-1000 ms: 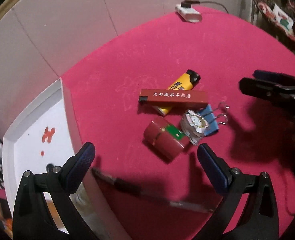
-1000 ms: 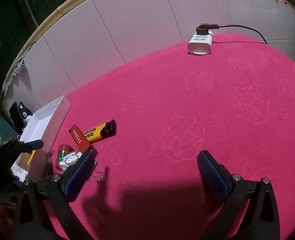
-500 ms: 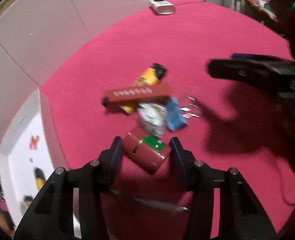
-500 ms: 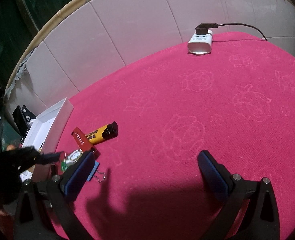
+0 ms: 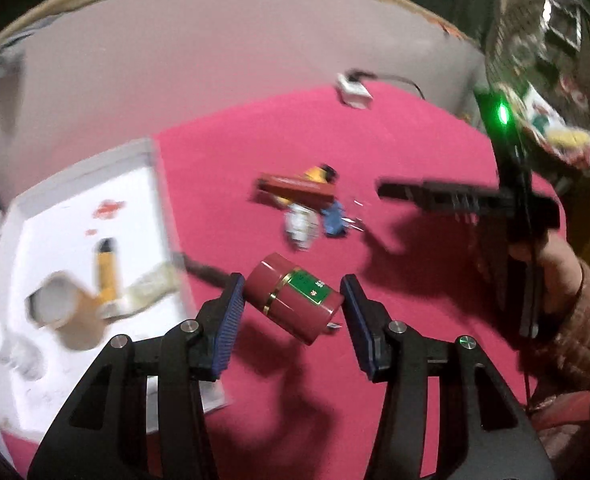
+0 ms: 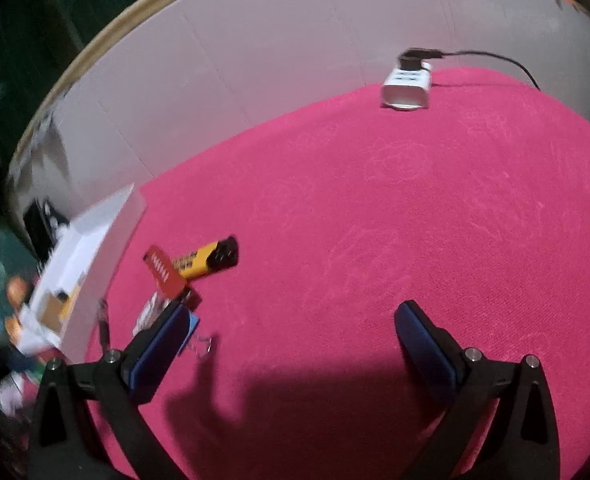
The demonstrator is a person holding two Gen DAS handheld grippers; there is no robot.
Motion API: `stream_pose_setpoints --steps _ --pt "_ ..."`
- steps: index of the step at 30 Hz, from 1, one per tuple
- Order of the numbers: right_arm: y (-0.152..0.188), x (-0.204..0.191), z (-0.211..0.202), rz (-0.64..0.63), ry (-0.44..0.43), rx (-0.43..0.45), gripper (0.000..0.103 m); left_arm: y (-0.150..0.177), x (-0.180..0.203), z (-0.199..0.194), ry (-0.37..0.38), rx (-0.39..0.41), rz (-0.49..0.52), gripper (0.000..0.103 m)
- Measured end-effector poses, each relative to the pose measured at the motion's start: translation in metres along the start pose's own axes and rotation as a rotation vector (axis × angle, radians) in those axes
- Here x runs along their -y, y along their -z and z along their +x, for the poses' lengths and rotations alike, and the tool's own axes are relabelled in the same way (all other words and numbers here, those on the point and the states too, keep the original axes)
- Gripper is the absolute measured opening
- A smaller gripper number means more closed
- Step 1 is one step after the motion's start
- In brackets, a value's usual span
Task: Organize rigid objects
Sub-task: 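Grasp the blue binder clip with the right tool while the left tool holds the red tin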
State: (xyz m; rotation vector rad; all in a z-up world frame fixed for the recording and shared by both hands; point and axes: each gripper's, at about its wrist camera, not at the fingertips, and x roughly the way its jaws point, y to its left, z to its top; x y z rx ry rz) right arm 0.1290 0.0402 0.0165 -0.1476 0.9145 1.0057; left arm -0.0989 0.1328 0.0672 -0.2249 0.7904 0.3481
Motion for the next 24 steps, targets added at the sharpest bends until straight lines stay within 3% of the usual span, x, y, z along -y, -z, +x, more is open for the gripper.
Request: stream_pose_setpoints --steps 7,14,19,23,24 --pt "0.014 -0.075 0.022 -0.375 0.042 -0.091 0.103 0.008 -0.031 -0.02 -0.025 0.059 -0.114 0.049" --pt "0.02 -0.113 0.041 -0.551 0.086 -0.112 0.103 0.021 -0.044 -0.039 -0.02 0.089 -0.149 0.049" --pt "0.005 -0.097 0.047 -0.493 -0.055 -0.16 0.102 0.022 -0.044 -0.039 0.005 0.088 -0.158 0.049" --pt "0.0 -0.083 0.038 -0.513 -0.166 -0.141 0.088 0.023 -0.046 -0.037 0.019 0.085 -0.171 0.049" --pt "-0.001 -0.08 0.037 -0.519 -0.18 -0.146 0.08 0.023 -0.046 -0.037 0.023 0.084 -0.175 0.049"
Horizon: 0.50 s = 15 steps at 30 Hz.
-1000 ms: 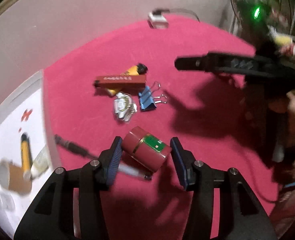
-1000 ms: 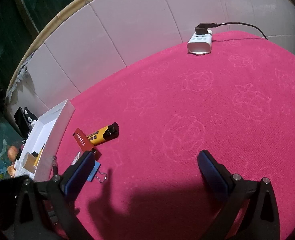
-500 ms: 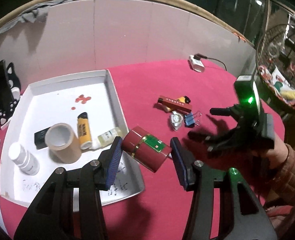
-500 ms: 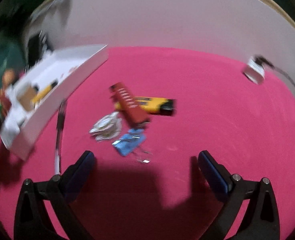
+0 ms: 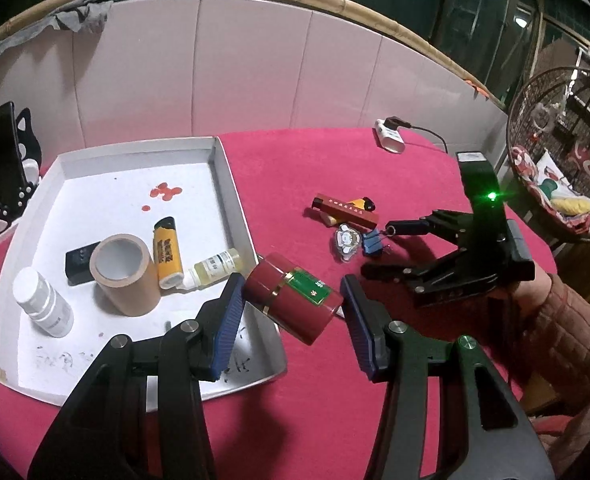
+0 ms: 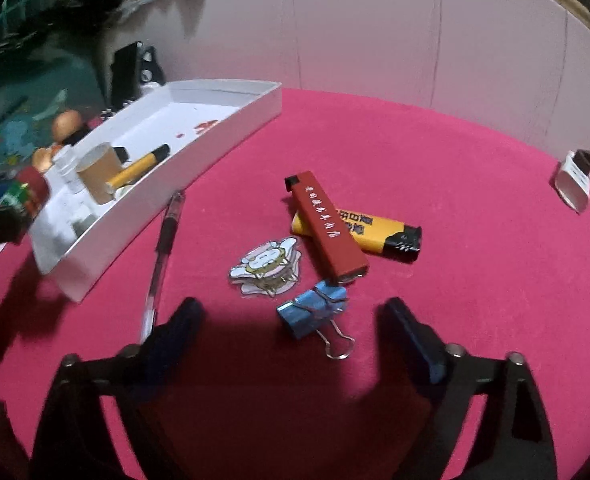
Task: Organize rigid objects
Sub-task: 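Grasp the blue binder clip with the right tool while the left tool holds the red tin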
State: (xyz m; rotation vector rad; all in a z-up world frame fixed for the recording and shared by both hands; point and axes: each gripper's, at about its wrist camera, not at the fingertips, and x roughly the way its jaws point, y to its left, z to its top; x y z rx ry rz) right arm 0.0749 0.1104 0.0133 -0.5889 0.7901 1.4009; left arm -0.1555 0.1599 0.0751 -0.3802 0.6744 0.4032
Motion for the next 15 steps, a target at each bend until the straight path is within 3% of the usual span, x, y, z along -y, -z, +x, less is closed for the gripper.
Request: stream_pose_setpoints --steps 2,4,12,15 --pt "0.0003 0.0057 0.0 -0.006 -0.019 -0.005 0.064 0.0 0.0007 0.0006 0.004 -0.003 -0.004 0.049" --pt "-0.0021 0.007 0.0021 -0.045 -0.032 -0.008 0.054 0.0003 0.002 0.0007 0.007 -0.003 -0.003 0.049" --pt "-0.0042 -0.0015 0.0075 -0.162 -0.037 -0.029 0.049 0.0006 0.0029 0.001 0.02 -0.01 -0.025 0.049" --pt "-0.0015 -0.0022 0.0026 -0.179 -0.036 -0.033 0.035 0.0006 0.0037 0.0004 0.021 -0.006 -0.023 0.049"
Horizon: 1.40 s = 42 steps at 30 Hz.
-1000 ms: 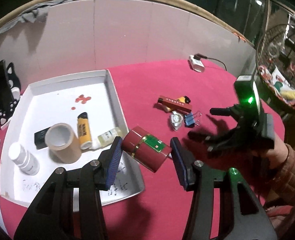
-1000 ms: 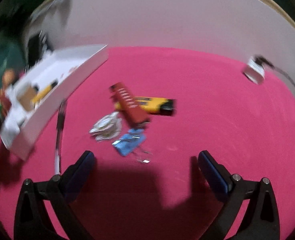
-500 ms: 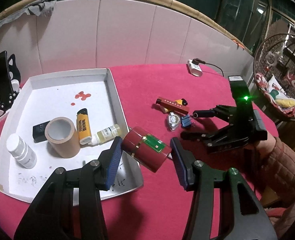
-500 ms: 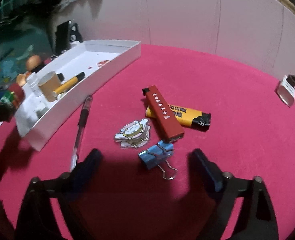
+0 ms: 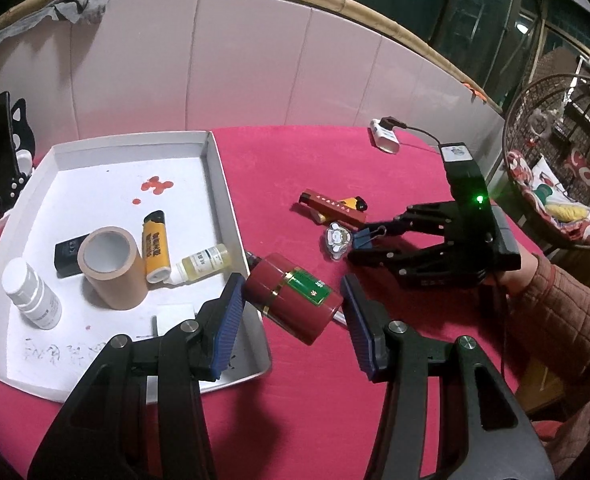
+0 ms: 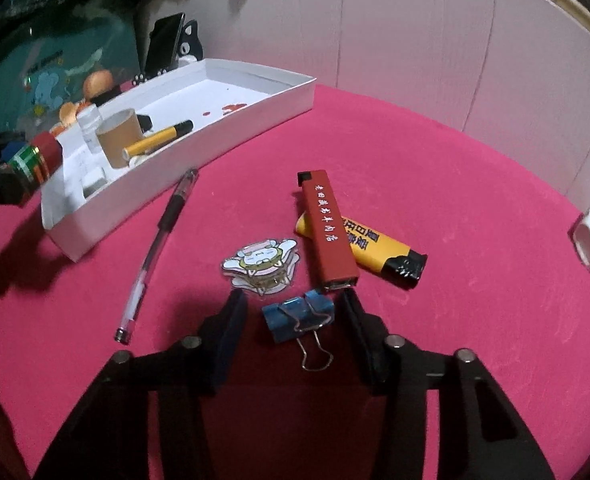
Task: Organize rigid objects
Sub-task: 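Grasp the blue binder clip with the right tool while the left tool holds the red tin, then carry the red tin and binder clip into the tray and open both tools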
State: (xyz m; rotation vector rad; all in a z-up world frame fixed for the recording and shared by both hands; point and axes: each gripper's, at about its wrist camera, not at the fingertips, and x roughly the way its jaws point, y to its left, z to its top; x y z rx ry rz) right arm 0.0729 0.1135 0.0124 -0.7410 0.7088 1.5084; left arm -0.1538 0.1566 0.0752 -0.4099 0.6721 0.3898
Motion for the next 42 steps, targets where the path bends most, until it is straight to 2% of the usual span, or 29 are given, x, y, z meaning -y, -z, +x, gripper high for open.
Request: stream_pose_setpoints --steps 5,10,16,21,31,36,42 --pt "0.013 -0.01 -0.014 0.011 0.012 0.008 0.035 -0.001 0.0 -0.002 -0.015 0.015 0.007 0.049" --pt "0.016 -0.026 -0.047 0.071 -0.025 0.112 0.035 -0.004 -0.004 -0.007 -0.054 0.047 -0.007 0.049" --pt "-0.008 -0.045 -0.085 0.099 -0.029 0.258 0.035 -0.007 -0.008 -0.018 -0.163 0.101 -0.015 0.049" --pt "-0.03 -0.058 -0.097 0.1 -0.007 0.318 0.035 -0.009 -0.021 -0.027 -0.225 0.131 -0.047 0.049" --pt "-0.065 -0.07 -0.09 0.114 0.03 0.337 0.036 -0.019 -0.051 -0.044 -0.323 0.182 -0.083 0.049" --pt "-0.085 -0.077 -0.078 0.127 0.006 0.327 0.036 -0.028 -0.071 -0.041 -0.367 0.188 -0.117 0.049" --pt "-0.108 -0.085 -0.062 0.145 0.001 0.317 0.036 -0.049 -0.112 -0.055 -0.435 0.239 -0.183 0.049"
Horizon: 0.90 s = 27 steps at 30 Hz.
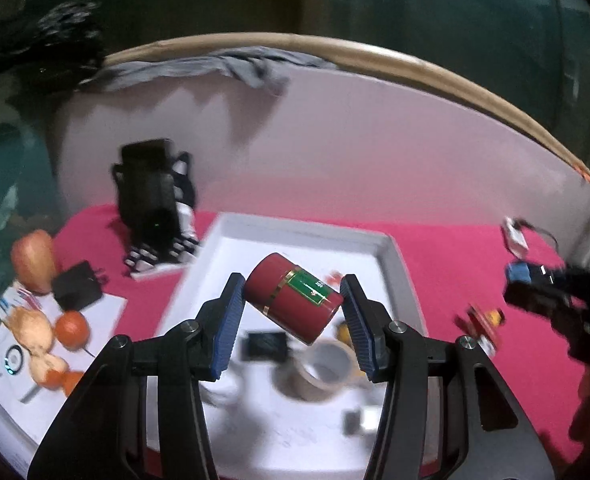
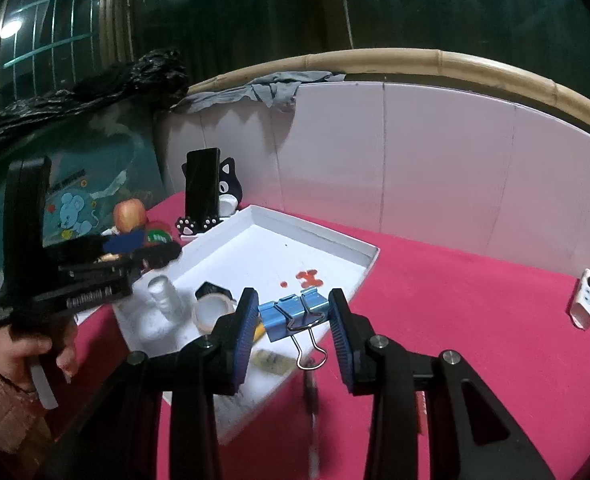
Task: Organize rigid objects
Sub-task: 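Carry the red tin and binder clip into the tray and open both tools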
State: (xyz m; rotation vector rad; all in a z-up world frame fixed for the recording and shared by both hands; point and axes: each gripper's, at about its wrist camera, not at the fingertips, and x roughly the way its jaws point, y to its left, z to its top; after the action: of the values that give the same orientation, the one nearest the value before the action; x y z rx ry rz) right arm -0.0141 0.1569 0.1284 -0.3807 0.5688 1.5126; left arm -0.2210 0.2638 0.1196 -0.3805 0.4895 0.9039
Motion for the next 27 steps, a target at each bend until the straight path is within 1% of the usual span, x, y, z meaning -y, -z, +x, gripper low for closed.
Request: stream_pose_setpoints --steps 4,7,11,15,19,23,26,27 --pt "-0.008 -0.005 0.014 0.009 -0.004 -0.007 0.036 -0.012 -0.025 0.009 -0.053 0.001 -0.034 0.049" --pt "-0.011 -0.011 0.03 0.007 0.001 -0.023 0.036 -0.012 -0.033 0.019 -0.072 -0.016 -0.038 0.049" --pt "-0.01 -0.015 0.055 0.01 0.012 -0.066 0.036 -0.008 -0.03 0.043 -0.083 -0.062 -0.028 0.049" --pt "-0.003 -0.015 0.083 0.027 0.033 -0.119 0.036 -0.001 -0.02 0.067 -0.089 -0.106 -0.009 0.049" --pt "0.007 -0.015 0.108 0.051 0.035 -0.177 0.036 0.003 -0.016 0.079 -0.106 -0.124 -0.005 0.049" --pt "0.018 -0.016 0.121 0.057 0.032 -0.211 0.037 0.006 -0.02 0.084 -0.115 -0.139 -0.019 0.049" --pt "0.022 -0.017 0.123 0.07 0.022 -0.214 0.038 0.007 -0.023 0.086 -0.123 -0.147 -0.025 0.053" --pt "0.023 -0.018 0.122 0.072 0.026 -0.207 0.047 0.007 -0.024 0.085 -0.126 -0.145 -0.029 0.061"
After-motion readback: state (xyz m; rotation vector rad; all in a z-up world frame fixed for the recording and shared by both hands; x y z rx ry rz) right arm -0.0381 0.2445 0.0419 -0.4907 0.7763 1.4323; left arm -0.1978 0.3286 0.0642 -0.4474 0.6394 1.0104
